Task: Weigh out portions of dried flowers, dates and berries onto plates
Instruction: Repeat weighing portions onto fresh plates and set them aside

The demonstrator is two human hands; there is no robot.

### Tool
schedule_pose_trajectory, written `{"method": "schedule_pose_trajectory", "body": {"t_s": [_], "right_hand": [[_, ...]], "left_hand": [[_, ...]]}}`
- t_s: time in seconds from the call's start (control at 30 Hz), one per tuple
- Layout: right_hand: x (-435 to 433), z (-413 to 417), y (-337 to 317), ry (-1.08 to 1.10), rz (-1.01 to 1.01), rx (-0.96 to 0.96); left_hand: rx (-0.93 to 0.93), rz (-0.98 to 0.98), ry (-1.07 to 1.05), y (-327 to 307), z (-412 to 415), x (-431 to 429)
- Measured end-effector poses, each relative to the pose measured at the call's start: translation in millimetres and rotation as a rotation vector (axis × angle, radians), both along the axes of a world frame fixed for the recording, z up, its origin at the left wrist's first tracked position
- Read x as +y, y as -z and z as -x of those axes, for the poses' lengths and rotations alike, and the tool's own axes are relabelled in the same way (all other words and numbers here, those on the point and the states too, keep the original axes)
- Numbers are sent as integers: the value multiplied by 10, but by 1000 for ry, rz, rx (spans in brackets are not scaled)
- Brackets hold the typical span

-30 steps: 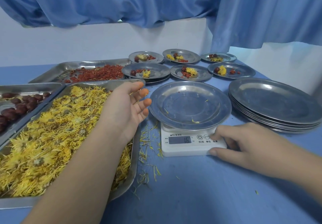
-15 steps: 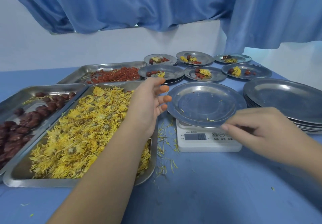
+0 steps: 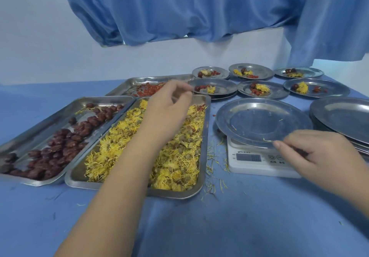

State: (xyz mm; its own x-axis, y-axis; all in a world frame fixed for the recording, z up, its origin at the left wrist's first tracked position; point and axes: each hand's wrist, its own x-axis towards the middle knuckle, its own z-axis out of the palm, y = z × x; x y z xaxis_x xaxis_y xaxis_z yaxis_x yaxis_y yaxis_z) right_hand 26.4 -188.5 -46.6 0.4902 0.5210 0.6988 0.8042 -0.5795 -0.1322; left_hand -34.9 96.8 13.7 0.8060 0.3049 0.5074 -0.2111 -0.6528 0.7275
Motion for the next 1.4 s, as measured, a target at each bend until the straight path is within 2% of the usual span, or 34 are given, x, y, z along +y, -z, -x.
{"method": "schedule_pose_trajectory", "body": {"t_s": [0.2, 0.37, 0.47, 0.53, 0.7, 1.07, 1.23, 1.4], "right_hand": [[75, 51, 68, -6, 67, -11], [99, 99, 84, -61, 87, -3], [102, 107, 81, -65, 85, 5], [103, 108, 85, -52, 91, 10], [90, 113, 81, -38, 82, 7], [85, 94, 95, -61, 103, 32], [63, 80, 104, -51, 119, 61], [50, 77, 105, -58, 124, 81]], "left_hand": [[333, -230, -107, -143, 475, 703], [680, -532, -189, -93, 742, 1018], [877, -596, -166, -4, 779, 1108], [931, -625, -154, 46, 784, 1119], [820, -622, -129, 43, 784, 1108], [435, -278, -142, -131, 777, 1042], [481, -273, -132, -17, 577, 1065], [690, -487, -91, 81, 396, 1083]]}}
